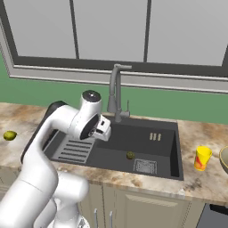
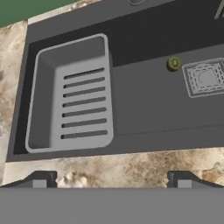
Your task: Remove the pear and kiwi from the sink. Then move the bowl and cup from the counter to the sink for washing.
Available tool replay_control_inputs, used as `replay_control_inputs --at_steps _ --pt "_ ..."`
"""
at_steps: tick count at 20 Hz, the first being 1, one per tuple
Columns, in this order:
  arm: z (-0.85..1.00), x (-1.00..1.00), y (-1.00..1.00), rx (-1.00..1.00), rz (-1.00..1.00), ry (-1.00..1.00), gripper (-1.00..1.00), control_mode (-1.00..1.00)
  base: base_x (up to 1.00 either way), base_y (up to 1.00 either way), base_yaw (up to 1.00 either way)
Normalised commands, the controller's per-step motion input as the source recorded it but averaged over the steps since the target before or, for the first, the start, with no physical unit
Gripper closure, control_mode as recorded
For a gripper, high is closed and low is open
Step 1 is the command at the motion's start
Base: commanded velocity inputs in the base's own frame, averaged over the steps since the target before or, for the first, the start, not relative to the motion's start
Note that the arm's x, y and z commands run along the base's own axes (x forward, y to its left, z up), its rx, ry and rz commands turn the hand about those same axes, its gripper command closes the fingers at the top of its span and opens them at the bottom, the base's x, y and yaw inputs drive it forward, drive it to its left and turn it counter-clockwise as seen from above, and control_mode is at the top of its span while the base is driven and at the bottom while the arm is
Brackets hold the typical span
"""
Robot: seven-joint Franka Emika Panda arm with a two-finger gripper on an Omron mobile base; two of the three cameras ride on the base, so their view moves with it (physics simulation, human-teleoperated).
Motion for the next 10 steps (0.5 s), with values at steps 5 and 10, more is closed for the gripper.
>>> replay_control_inputs --at_steps 5,10 --pt "-0.06 0.00 -0.35 0.00 0.10 0.00 -1.00 -1.00 0.00 0.00 0.00" --pt "-0.10 0.06 -0.32 0.00 0.03 0.00 -1.00 -1.00 0.00 0.00 0.00"
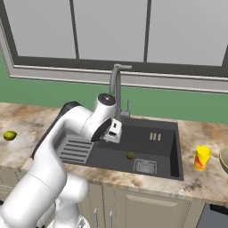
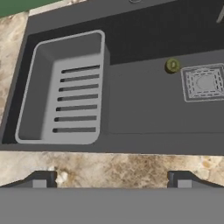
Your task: Remove the pear and kiwi from the sink. Then move the bowl and cup from the counter to the sink for washing.
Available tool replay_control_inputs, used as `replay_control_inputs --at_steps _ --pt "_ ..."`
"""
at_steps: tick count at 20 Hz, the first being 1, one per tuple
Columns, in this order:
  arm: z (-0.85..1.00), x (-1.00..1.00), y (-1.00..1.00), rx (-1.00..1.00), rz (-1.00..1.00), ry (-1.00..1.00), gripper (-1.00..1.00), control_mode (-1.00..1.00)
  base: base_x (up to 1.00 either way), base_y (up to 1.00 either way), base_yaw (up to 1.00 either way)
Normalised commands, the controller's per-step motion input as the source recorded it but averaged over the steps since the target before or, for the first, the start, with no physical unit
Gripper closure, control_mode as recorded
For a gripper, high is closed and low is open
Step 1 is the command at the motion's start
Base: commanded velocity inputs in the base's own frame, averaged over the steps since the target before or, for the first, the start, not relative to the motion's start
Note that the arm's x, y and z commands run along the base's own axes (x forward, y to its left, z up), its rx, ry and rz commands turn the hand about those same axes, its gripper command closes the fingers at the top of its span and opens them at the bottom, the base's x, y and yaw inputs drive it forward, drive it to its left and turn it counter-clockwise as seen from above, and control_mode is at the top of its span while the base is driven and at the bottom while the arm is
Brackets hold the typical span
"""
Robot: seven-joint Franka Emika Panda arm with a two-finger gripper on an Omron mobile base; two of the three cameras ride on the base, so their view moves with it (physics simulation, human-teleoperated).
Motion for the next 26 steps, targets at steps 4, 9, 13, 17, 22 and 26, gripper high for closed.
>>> replay_control_inputs --at_steps 4,9,13,17,22,26 --pt "-0.13 0.12 -0.26 0.00 0.00 0.02 -1.00 -1.00 0.00 0.00 0.00" --pt "-0.14 0.10 -0.26 0.00 0.00 0.00 -1.00 -1.00 0.00 0.00 0.00" --pt "-0.16 0.12 -0.22 0.00 0.00 0.00 -1.00 -1.00 0.00 0.00 0.00" --pt "-0.19 0.11 -0.21 -0.02 0.00 0.00 -1.00 -1.00 0.00 0.00 0.00" --pt "-0.23 0.12 -0.16 -0.06 0.00 0.00 -1.00 -1.00 0.00 0.00 0.00" --pt "-0.24 0.11 -0.12 -0.08 0.00 0.00 -1.00 -1.00 0.00 0.00 0.00"
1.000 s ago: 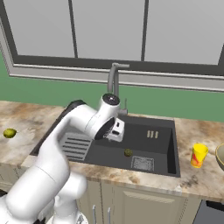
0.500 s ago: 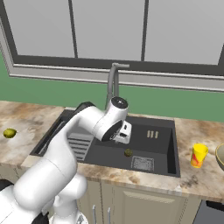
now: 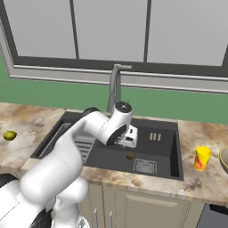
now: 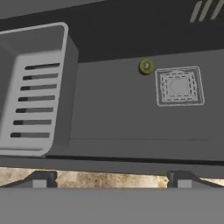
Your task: Remove the pear and kiwi from the sink. Then move the bowl and cup from the counter to the sink for washing.
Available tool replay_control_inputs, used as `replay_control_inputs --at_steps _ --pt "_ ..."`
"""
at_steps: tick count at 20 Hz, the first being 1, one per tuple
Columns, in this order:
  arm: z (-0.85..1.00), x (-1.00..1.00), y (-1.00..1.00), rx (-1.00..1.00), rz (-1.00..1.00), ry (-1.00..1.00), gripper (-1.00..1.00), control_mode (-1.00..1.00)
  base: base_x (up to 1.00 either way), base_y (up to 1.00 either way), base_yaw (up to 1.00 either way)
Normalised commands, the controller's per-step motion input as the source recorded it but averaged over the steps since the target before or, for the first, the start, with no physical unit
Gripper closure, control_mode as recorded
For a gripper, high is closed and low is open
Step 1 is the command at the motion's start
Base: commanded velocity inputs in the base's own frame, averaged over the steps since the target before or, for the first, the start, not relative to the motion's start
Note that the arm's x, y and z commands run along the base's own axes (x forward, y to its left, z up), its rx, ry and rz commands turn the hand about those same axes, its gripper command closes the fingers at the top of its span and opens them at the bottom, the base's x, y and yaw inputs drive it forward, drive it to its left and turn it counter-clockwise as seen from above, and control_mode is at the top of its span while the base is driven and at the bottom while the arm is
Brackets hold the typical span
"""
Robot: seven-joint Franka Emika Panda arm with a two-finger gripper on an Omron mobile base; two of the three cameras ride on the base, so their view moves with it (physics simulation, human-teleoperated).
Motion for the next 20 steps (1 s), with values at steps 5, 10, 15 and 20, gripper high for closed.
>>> replay_control_inputs --at_steps 5,10,15,20 --pt "-0.23 0.14 -0.09 -0.05 0.00 0.00 -1.00 -1.00 0.00 0.00 0.00" --pt "-0.20 0.17 -0.08 -0.01 0.00 0.00 -1.00 -1.00 0.00 0.00 0.00" --pt "-0.16 0.18 -0.07 0.00 0.02 0.00 -1.00 -1.00 0.00 0.00 0.00" --pt "-0.15 0.12 -0.06 -0.02 0.02 0.00 -1.00 -1.00 0.00 0.00 0.00"
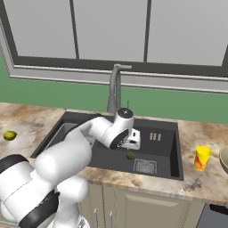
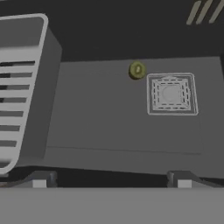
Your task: Remove the pear and kiwi from the sink. Then move the bowl and cup from the counter to the sink for washing.
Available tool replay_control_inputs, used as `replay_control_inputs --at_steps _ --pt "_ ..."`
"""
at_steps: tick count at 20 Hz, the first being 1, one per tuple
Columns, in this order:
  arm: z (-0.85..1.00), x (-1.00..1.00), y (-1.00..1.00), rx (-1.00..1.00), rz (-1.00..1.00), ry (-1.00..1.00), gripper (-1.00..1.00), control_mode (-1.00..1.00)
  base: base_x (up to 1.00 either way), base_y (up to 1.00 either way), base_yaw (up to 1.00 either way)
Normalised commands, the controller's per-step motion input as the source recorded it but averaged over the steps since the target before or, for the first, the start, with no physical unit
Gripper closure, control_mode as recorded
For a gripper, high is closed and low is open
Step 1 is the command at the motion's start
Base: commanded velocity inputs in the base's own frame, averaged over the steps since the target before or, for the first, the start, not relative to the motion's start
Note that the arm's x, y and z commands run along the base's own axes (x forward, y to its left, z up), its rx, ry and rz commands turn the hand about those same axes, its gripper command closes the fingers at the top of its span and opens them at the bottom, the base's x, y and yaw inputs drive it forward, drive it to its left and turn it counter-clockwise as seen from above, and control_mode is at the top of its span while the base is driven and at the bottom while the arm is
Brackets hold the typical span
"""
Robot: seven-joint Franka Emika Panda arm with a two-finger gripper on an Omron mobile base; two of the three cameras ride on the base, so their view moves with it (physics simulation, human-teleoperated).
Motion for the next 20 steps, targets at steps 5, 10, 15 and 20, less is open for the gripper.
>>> replay_control_inputs --at_steps 5,10,15,20 --pt "-0.13 0.14 -0.07 0.00 0.03 0.00 -1.00 -1.00 0.00 0.00 0.00" --pt "-0.10 0.15 -0.02 0.00 0.03 0.00 -1.00 -1.00 0.00 0.00 0.00" --pt "-0.08 0.12 -0.03 0.00 0.03 -0.02 -1.00 -1.00 0.00 0.00 0.00" --pt "-0.07 0.10 -0.04 0.00 0.02 -0.03 -1.00 -1.00 0.00 0.00 0.00"
